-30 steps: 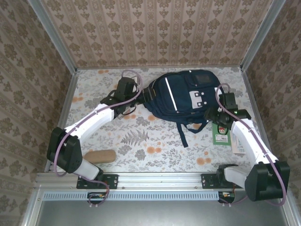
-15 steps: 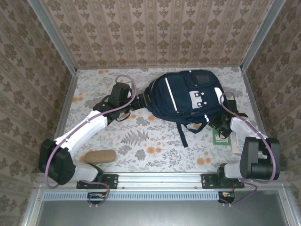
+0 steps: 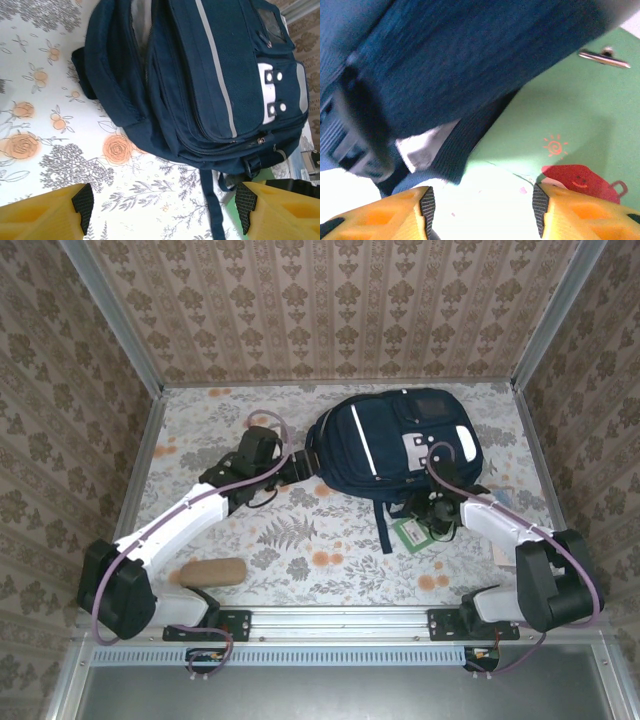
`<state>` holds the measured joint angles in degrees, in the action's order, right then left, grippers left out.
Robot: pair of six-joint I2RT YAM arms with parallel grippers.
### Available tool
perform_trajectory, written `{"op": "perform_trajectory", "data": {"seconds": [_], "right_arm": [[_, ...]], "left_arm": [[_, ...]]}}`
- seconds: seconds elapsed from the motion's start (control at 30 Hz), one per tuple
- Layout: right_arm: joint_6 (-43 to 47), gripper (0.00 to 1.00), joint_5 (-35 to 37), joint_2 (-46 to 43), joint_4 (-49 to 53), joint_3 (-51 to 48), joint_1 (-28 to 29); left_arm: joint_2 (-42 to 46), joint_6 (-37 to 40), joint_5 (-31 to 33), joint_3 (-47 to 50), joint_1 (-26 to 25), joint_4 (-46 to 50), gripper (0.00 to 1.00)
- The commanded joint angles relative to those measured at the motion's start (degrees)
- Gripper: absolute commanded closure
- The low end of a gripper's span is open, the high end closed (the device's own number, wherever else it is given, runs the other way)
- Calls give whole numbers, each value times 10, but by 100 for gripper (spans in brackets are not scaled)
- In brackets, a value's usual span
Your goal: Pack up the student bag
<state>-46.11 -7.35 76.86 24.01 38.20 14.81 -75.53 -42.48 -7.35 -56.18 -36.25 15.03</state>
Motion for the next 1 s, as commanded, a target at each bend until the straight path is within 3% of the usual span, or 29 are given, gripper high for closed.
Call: {"op": "perform_trajectory", "data": {"seconds": [0.0, 0.2, 0.33, 0.47, 0.67, 0.83, 0.97], "right_arm": [[-38, 42, -20, -12, 33, 25, 29], [23, 38, 73, -62, 129, 56, -6], [78, 36, 57, -69, 121, 44, -92], [113, 37, 24, -22, 118, 43, -140], [86, 38, -43, 12, 77, -5, -131], [15, 37, -49, -21, 52, -30, -47], [-41, 37, -52, -44, 28, -43, 1]], "left_arm": [[-16, -14, -8, 6, -18, -14, 22], [-36, -54, -33, 27, -57, -44, 23], [-60, -80, -51, 35, -91, -54, 24], [-90, -97, -68, 40, -114, -63, 25], [-117, -97, -75, 33, -124, -40, 26], [-120, -98, -77, 43, -124, -30, 29], [-135, -88, -90, 47, -128, -23, 37]]}}
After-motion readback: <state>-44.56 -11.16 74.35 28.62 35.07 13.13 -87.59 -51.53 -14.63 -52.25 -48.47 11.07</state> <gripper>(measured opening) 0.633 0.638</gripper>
